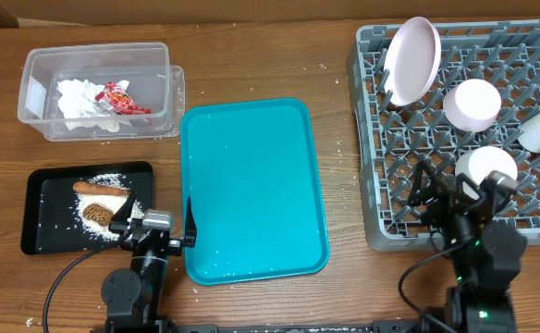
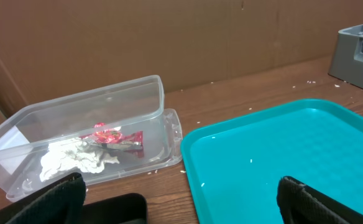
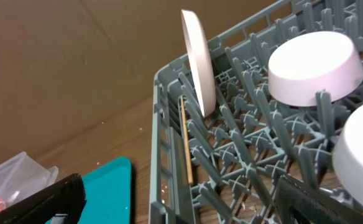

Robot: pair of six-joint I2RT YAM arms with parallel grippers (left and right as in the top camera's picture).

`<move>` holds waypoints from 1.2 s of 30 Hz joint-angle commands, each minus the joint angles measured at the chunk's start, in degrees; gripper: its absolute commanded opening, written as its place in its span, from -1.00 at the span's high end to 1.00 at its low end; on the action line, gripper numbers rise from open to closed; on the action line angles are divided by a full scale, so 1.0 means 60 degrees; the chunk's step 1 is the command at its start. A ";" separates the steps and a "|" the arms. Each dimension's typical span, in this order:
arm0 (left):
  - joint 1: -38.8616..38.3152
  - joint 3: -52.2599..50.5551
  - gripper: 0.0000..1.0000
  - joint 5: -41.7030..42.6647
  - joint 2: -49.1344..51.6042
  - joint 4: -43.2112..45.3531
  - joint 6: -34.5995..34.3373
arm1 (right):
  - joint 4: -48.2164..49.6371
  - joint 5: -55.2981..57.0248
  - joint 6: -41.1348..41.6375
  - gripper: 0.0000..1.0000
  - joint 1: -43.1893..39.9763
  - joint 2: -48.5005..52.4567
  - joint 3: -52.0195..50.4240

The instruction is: Sort waste into correct bins and load items into the dishwasher

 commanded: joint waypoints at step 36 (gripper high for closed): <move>0.0058 -0.0058 -1.00 -0.0095 -0.0102 0.0004 0.0080 | 0.0576 -0.0397 -0.2335 -1.00 0.0670 -0.4018 -0.2499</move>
